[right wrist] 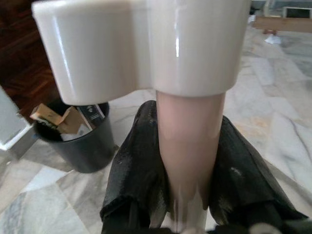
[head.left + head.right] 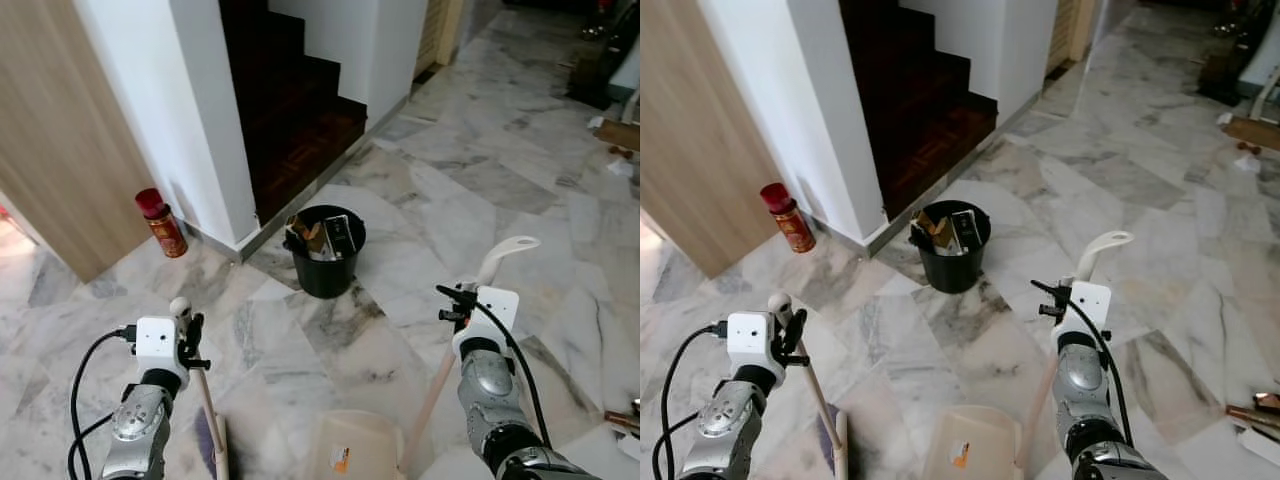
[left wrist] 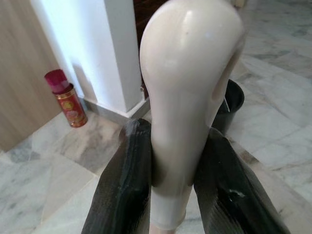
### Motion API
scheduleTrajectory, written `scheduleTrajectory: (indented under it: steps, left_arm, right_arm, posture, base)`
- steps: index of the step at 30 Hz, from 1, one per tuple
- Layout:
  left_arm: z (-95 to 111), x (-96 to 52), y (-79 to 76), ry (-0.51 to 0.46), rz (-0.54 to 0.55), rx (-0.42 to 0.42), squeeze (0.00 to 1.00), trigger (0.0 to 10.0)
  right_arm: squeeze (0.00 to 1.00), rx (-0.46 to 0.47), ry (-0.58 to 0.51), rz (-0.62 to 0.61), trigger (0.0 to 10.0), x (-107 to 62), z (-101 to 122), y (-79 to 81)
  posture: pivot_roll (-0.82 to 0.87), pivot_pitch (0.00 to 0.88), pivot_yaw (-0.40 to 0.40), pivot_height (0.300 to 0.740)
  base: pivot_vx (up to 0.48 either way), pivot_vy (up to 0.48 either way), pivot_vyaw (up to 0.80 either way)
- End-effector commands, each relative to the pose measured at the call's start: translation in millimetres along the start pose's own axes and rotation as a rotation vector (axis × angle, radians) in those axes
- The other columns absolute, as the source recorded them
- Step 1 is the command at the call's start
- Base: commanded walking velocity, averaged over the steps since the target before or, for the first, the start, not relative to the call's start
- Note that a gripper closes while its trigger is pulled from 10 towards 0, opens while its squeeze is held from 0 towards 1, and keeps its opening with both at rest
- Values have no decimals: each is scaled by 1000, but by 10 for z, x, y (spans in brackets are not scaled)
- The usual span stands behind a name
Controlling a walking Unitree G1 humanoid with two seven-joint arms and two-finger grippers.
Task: Sweep floor
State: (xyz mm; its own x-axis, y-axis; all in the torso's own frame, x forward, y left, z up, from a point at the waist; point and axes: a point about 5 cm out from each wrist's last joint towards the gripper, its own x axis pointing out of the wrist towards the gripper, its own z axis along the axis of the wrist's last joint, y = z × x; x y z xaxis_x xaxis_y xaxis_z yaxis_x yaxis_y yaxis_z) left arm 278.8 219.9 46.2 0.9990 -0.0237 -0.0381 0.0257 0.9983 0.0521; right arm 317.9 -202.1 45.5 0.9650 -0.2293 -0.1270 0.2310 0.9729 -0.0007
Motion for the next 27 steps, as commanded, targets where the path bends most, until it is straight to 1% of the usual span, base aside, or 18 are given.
scheduleTrajectory:
  steps: [1,6,9,13,17,21,27]
  left_arm:
    - [-49,-6,-36,24,-11,-20,0,10000]
    - [-61,-11,-49,27,-15,-20,0,10000]
    - [-74,-9,-79,32,-33,-36,0,10000]
    - [-76,-9,-77,28,-19,-58,0,10000]
    - [-64,0,-77,25,-23,-47,0,10000]
    - [-57,17,-75,27,-27,-40,0,10000]
    - [-54,30,-94,29,-38,-39,0,10000]
  right_arm:
    - [0,-5,-31,7,10000,32,70,29]
    - [0,-10,-29,-1,10000,30,66,12]
    - [0,-13,-22,-1,10000,26,53,13]
    - [0,-13,-24,0,10000,29,58,28]
    - [0,-12,-30,0,10000,33,70,40]
    - [0,-10,-32,1,10000,32,71,45]
    - [0,-9,-31,0,10000,26,63,52]
  posture:
    - [67,93,13,740]
    - [64,83,12,740]
    - [67,77,10,740]
    - [65,74,11,740]
    - [61,56,14,740]
    - [61,43,17,740]
    - [60,29,20,740]
  base:
    - [0,0,-800]
    - [0,0,-800]
    - [0,0,-800]
    - [0,0,-800]
    - [0,0,-800]
    - [306,0,-800]
    - [415,0,-800]
